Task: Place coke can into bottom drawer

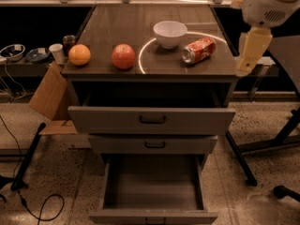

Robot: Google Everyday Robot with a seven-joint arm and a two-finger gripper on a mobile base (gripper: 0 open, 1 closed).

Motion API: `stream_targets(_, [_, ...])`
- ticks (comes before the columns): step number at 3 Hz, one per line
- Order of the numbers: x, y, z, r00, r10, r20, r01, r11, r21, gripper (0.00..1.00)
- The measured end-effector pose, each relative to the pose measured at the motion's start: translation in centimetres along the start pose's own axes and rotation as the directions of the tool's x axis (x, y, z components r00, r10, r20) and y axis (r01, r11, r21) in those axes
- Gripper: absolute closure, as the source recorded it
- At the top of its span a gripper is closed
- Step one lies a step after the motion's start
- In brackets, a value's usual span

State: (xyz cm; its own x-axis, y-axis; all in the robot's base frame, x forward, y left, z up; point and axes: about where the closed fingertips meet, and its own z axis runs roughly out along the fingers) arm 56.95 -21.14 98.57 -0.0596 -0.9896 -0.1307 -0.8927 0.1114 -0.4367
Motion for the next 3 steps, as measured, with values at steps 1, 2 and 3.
stream_targets(1, [-0.4, -3.8, 3.7, 0.998, -0.037, -0.056, 0.037, 0.9993, -0.002, 0.00])
stream_targets(2, [-1.6, -6.0, 7.2, 0.972, -0.150, -0.182, 0.150, 0.9886, -0.017, 0.00])
stream_targets(3, [-0.6, -7.2, 7.4, 0.949, -0.173, -0.265, 0.180, 0.9836, 0.003, 0.00])
